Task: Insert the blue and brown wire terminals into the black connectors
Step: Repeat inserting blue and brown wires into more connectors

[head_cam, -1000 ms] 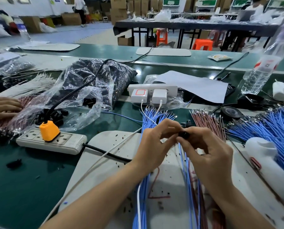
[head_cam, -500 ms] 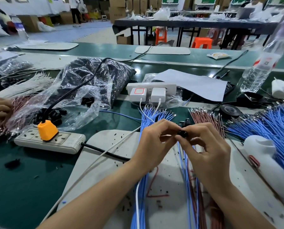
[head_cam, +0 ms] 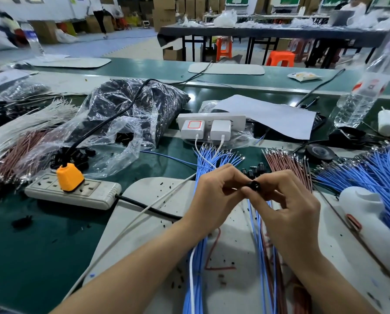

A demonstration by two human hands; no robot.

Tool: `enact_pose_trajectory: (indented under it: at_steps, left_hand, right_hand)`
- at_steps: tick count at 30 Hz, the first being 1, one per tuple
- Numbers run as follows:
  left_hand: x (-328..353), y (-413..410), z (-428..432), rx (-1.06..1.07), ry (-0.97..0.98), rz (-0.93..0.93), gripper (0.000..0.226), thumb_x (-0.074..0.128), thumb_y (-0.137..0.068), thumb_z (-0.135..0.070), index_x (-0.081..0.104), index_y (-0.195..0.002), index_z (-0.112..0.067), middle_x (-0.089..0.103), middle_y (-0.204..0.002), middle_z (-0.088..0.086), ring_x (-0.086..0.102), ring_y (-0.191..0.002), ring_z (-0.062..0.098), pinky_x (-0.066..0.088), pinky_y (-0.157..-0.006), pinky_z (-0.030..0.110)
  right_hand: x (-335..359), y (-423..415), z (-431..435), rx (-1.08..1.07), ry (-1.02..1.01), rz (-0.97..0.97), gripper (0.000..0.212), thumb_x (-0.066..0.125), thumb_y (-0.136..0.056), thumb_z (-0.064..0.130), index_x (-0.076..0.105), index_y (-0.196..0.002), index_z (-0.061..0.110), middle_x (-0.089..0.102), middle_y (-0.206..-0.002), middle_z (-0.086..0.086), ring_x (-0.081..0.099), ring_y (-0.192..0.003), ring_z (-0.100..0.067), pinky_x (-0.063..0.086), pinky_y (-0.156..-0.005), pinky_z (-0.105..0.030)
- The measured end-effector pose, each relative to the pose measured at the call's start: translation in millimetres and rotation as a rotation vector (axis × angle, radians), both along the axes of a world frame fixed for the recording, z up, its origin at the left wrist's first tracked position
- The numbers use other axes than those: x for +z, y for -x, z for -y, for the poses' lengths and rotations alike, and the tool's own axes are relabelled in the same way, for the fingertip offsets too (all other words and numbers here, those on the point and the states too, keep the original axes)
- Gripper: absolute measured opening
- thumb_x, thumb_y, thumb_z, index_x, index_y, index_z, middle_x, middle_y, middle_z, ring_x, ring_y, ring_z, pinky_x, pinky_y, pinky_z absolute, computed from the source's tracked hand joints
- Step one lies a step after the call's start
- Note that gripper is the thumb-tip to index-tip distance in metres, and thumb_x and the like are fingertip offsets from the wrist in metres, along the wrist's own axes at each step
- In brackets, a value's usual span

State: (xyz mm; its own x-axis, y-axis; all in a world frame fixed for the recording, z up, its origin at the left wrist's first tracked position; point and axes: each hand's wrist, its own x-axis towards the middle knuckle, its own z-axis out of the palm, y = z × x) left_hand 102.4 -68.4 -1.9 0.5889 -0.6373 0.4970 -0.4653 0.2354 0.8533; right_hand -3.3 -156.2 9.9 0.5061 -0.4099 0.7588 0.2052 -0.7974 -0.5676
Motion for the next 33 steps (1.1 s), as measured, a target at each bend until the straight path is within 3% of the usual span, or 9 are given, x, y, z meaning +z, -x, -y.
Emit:
enact_pose_trajectory:
  at_steps: [5,9,14,20,23,26,29,33]
  left_hand:
    - [0.7,-0.2,-1.3,-0.001,-0.010,0.007,0.007,0.069,-0.080,0.005,0.066,-0.085,0.002,0.063,-0.081,0.013,0.064,-0.072,0.015,0.053,-0.068,0.025]
    - [0.2,0.8,-0.7,0.030,-0.038,0.042,0.007,0.070,-0.080,0.005,0.066,-0.084,0.002,0.063,-0.077,0.010,0.062,-0.066,0.005,0.050,-0.065,0.015]
    - [-0.3,-2.1,-1.7,0.100,-0.065,0.274,0.007,0.069,-0.081,0.002,0.063,-0.080,-0.001,0.057,-0.074,0.001,0.055,-0.062,-0.003,0.044,-0.062,0.008]
    - [-3.4,-4.2,1.0,0.163,-0.116,0.345,0.012,0.069,-0.076,0.003,0.062,-0.077,-0.006,0.054,-0.074,-0.006,0.051,-0.064,0.000,0.039,-0.061,0.007]
    - [-4.0,-3.9,2.5,0.178,-0.144,0.358,0.012,0.066,-0.075,0.004,0.061,-0.077,-0.007,0.053,-0.073,-0.008,0.049,-0.065,-0.006,0.036,-0.061,0.004]
    - [-5.6,-8.3,2.2,0.178,-0.155,0.361,0.012,0.066,-0.078,0.004,0.060,-0.079,-0.006,0.052,-0.075,-0.008,0.048,-0.064,-0.003,0.038,-0.059,0.008]
    - [-3.6,-8.4,0.5,0.132,-0.115,0.407,0.005,0.067,-0.085,-0.004,0.062,-0.087,-0.004,0.059,-0.082,0.000,0.054,-0.066,0.008,0.048,-0.062,0.022]
    - [0.8,-4.6,-1.2,0.100,-0.078,0.440,0.012,0.061,-0.090,-0.002,0.066,-0.100,0.001,0.063,-0.089,0.008,0.062,-0.073,0.016,0.053,-0.067,0.029]
  right_hand:
    - [0.3,-0.7,0.1,0.006,-0.008,0.001,0.017,0.071,-0.079,0.016,0.064,-0.082,0.001,0.058,-0.079,-0.003,0.058,-0.069,-0.009,0.055,-0.062,-0.030]
    - [-0.1,-0.5,0.9,0.012,-0.027,-0.012,0.014,0.072,-0.078,0.011,0.064,-0.083,0.000,0.059,-0.079,-0.004,0.058,-0.069,-0.007,0.055,-0.062,-0.031]
    - [0.7,-0.2,-0.2,-0.017,0.030,-0.003,0.012,0.072,-0.078,0.009,0.066,-0.081,-0.002,0.060,-0.077,-0.005,0.057,-0.068,-0.006,0.054,-0.062,-0.025]
    - [-1.7,0.2,-2.0,-0.015,0.028,0.014,0.010,0.071,-0.077,0.003,0.066,-0.080,-0.005,0.059,-0.077,-0.008,0.058,-0.068,-0.007,0.056,-0.062,-0.022]
    - [-2.2,0.7,-0.3,-0.014,0.034,0.009,0.010,0.072,-0.077,0.003,0.067,-0.082,-0.004,0.060,-0.078,-0.007,0.060,-0.067,-0.007,0.055,-0.063,-0.020]
    - [-2.9,-0.8,0.6,0.018,0.040,-0.038,0.010,0.070,-0.078,0.002,0.065,-0.085,-0.003,0.059,-0.082,-0.006,0.058,-0.074,-0.006,0.053,-0.068,-0.017]
    - [-1.8,-2.5,2.3,-0.002,0.020,-0.046,0.014,0.070,-0.076,-0.007,0.064,-0.087,-0.002,0.058,-0.086,-0.006,0.057,-0.077,-0.009,0.053,-0.071,-0.023]
    - [0.1,-1.9,5.6,-0.046,0.044,-0.017,0.021,0.067,-0.074,-0.011,0.068,-0.092,0.001,0.060,-0.092,-0.009,0.058,-0.083,-0.013,0.049,-0.077,-0.017]
